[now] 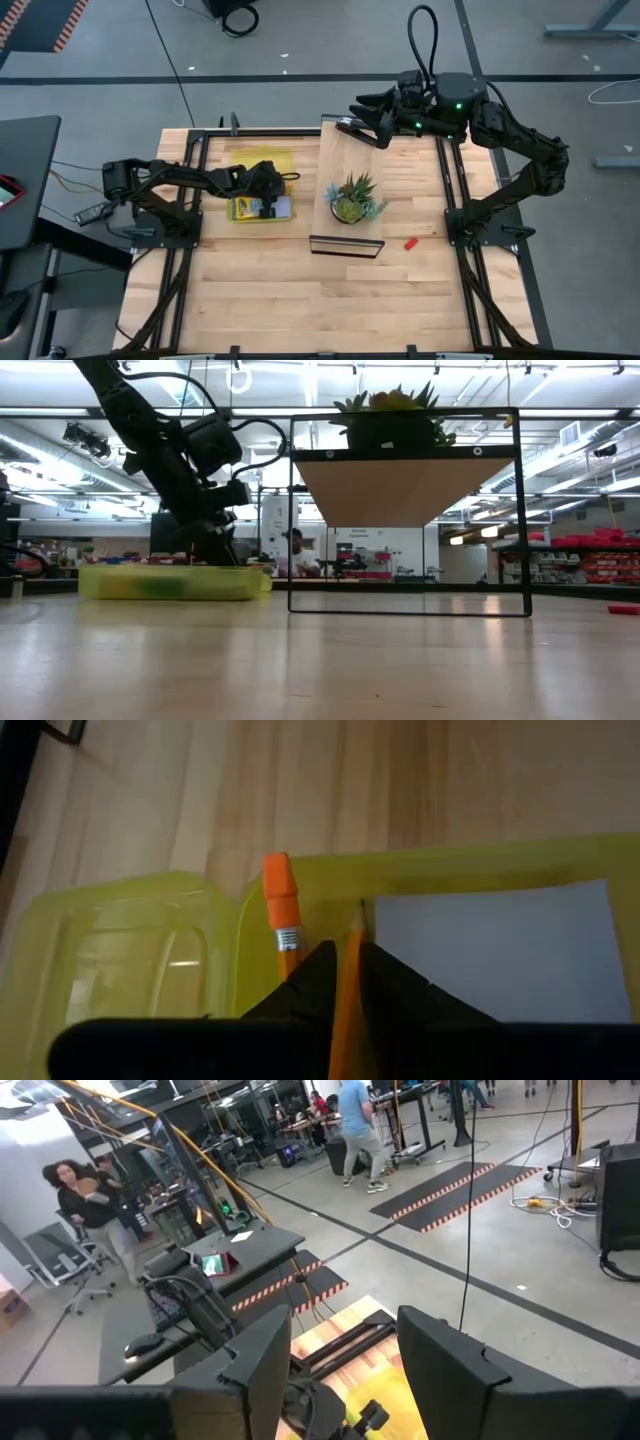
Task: Pack school essentials
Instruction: Put the orange pencil into the yellow supply box, then put the red eraser into the yellow supply box
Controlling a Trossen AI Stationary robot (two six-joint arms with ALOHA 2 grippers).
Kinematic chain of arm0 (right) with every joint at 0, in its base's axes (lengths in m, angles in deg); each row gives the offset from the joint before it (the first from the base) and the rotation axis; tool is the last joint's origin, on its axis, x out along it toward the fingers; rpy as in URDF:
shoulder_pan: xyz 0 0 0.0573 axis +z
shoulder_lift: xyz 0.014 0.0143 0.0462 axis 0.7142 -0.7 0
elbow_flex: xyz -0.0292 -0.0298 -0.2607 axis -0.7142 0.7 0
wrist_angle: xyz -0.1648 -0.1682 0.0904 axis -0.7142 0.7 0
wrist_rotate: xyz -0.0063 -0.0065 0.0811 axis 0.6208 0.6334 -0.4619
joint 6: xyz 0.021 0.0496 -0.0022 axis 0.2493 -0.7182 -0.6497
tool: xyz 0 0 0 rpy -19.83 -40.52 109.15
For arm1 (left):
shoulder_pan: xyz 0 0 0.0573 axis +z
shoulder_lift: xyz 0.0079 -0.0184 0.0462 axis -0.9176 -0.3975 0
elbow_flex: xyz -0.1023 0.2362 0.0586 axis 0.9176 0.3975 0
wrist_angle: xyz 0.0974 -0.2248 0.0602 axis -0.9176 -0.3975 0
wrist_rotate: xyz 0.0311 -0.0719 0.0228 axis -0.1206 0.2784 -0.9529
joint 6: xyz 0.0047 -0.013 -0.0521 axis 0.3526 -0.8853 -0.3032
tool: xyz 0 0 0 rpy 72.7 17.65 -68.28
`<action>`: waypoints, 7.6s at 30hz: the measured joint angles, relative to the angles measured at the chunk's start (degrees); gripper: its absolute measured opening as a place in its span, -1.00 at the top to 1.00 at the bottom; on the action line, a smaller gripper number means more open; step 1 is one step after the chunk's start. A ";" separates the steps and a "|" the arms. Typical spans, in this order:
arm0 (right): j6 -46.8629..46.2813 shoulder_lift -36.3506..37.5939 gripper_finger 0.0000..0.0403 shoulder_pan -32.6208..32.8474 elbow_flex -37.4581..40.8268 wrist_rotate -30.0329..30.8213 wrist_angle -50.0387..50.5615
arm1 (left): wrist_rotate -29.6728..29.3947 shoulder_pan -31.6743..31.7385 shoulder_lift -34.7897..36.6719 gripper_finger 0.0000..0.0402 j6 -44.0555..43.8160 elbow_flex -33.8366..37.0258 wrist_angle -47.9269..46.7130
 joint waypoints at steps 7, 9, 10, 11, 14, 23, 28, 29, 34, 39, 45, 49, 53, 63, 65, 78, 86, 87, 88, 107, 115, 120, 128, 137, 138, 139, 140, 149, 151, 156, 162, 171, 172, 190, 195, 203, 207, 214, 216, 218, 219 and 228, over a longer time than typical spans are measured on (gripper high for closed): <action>0.42 0.00 0.06 0.00 0.00 0.02 0.02 | -5.83 0.01 0.13 0.87 -1.66 -0.02 -5.77; 0.61 0.00 0.06 -0.02 0.00 0.02 0.02 | -6.74 0.01 0.20 0.90 -2.42 -0.07 -7.88; 0.70 0.00 0.06 -0.01 0.00 0.02 0.02 | -6.75 0.01 0.30 0.91 -2.85 -0.11 -8.64; 0.85 0.00 0.06 0.00 0.00 0.02 0.02 | -6.68 0.01 0.61 0.92 -2.87 -0.13 -9.31; 1.25 0.00 0.06 0.00 0.00 0.02 0.04 | -5.19 -0.64 2.21 0.94 -2.89 -0.05 -10.23; 1.78 0.06 0.06 -0.17 0.00 0.72 3.87 | -4.61 -1.17 8.61 0.91 -2.89 -0.07 -7.73; 0.77 0.07 0.06 -0.17 0.00 0.92 15.08 | -0.59 -1.19 13.07 0.97 -4.67 -0.07 -8.75; 0.45 0.07 0.06 -0.16 0.00 0.92 16.62 | -0.19 -1.23 13.89 0.97 -5.51 -0.07 -9.10; -0.84 0.93 0.06 1.05 0.00 0.30 24.36 | 4.15 -1.21 18.40 0.96 -10.53 -0.07 -11.28; -4.15 0.94 0.06 3.48 0.05 0.26 39.18 | 8.24 -1.23 22.28 0.87 -16.20 -0.05 -11.59; -5.18 1.85 0.06 6.12 5.33 -2.50 45.99 | 8.62 -1.23 26.17 0.88 -20.08 -0.07 -11.59; -5.67 4.94 0.06 6.84 12.45 -5.21 47.00 | 8.72 -1.23 29.35 0.94 -22.75 -0.07 -11.85; -7.79 9.88 0.08 7.72 21.60 -7.36 45.06 | 10.67 -1.33 32.96 0.97 -25.72 -0.07 -12.49; -2.45 14.07 0.12 11.44 45.49 -15.17 33.99 | 14.45 -7.04 40.27 0.91 -27.21 -0.07 -8.53; -1.25 14.01 0.12 11.70 48.97 -15.19 33.84 | 14.40 -8.10 41.20 0.93 -28.73 -0.07 -8.30; 19.88 13.94 0.12 12.00 58.33 -23.82 31.51 | 12.29 -12.18 46.12 0.94 -34.39 -0.07 -7.74; 31.26 13.61 0.13 12.08 59.52 -24.67 31.19 | 11.13 -12.18 46.27 0.96 -34.01 -0.07 -8.45; 32.24 13.78 0.13 12.42 59.35 -24.73 31.04 | 11.13 -12.18 46.27 0.95 -34.21 -0.07 -8.57; 33.71 13.97 0.13 13.03 59.11 -24.79 31.11 | 11.13 -12.18 46.27 0.94 -34.36 -0.07 -8.91; 46.00 -1.55 0.00 23.42 58.58 -18.51 25.75 | 10.48 -12.16 46.25 0.91 -34.34 -0.07 -10.10; 47.06 -3.24 -0.20 26.95 59.74 -17.46 25.08 | 10.49 -12.17 46.25 0.98 -34.31 -0.07 -10.51; 45.96 -3.15 -0.27 27.07 61.42 -16.79 24.59 | 10.49 -12.16 46.25 0.96 -34.97 -0.07 -10.49; 41.55 4.17 -0.27 28.15 60.08 -7.76 23.97 | 10.14 -12.16 46.25 0.95 -35.54 -0.07 -10.51; 46.77 5.23 -0.27 30.77 63.62 -11.34 22.45 | 9.16 -12.16 46.23 0.93 -35.44 -0.07 -10.49; 46.79 4.46 -0.27 30.75 64.02 -11.32 21.80 | 9.16 -12.16 46.23 0.92 -35.50 -0.07 -10.50; 46.89 3.56 -0.27 30.74 64.33 -11.32 21.08 | 9.14 -12.16 46.23 0.91 -35.67 -0.07 -10.51; 47.13 2.59 -0.27 30.69 64.55 -11.31 20.68 | 8.96 -12.16 46.23 0.91 -35.81 -0.07 -10.49; 47.28 -4.42 -0.26 30.56 66.27 -8.61 20.31 | 8.52 -12.17 46.23 0.98 -35.79 -0.07 -10.50; 46.12 -4.48 -0.26 30.17 66.27 -7.99 19.68 | 8.52 -12.16 46.23 0.97 -35.77 -0.07 -10.50; 45.57 -4.11 -0.26 28.88 66.29 -8.64 17.09 | 7.65 -12.16 46.23 0.91 -35.72 -0.07 -10.50; 45.55 -3.91 -0.26 27.89 68.02 -10.91 12.13 | 7.65 -12.16 46.23 0.94 -35.81 -0.07 -10.51; 45.81 -3.82 -0.01 27.87 69.74 -11.94 11.47 | 7.66 -12.16 46.23 0.93 -35.84 -0.07 -10.51; 45.83 -3.82 0.04 27.87 69.83 -11.96 11.45 | 7.67 -12.16 46.23 0.92 -35.84 -0.07 -10.51; 46.01 -0.37 0.55 28.02 70.58 -12.11 10.67 | 7.67 -12.16 46.23 0.86 -35.22 -0.07 -10.53; 44.01 1.80 0.55 27.96 70.08 -9.92 11.19 | 7.69 -12.16 46.23 0.86 -35.22 -0.07 -10.55; 40.61 4.34 0.55 27.93 64.56 -10.73 11.29 | 7.67 -12.16 46.23 0.84 -35.22 -0.07 -10.53; 34.26 7.16 0.55 27.93 61.50 -11.49 12.60 | 7.69 -12.16 46.24 0.78 -35.65 -0.07 -10.23; 24.79 13.34 0.55 27.93 54.96 -9.51 15.37 | 8.35 -12.21 46.23 0.71 -39.55 -0.09 -5.10; 23.41 14.42 0.55 27.94 52.96 -8.45 17.01 | 8.37 -12.22 46.23 0.70 -40.35 -0.09 -3.55; 21.89 14.96 0.55 27.92 50.64 -6.81 18.72 | 8.37 -12.23 46.23 0.71 -40.42 -0.09 -2.22; 21.14 15.11 0.55 27.75 49.35 -5.84 19.32 | 8.37 -12.23 46.23 0.71 -40.42 -0.09 -1.53; 14.83 15.19 0.55 23.44 38.59 0.93 20.87 | 5.68 -12.23 46.22 0.64 -38.45 -0.09 5.04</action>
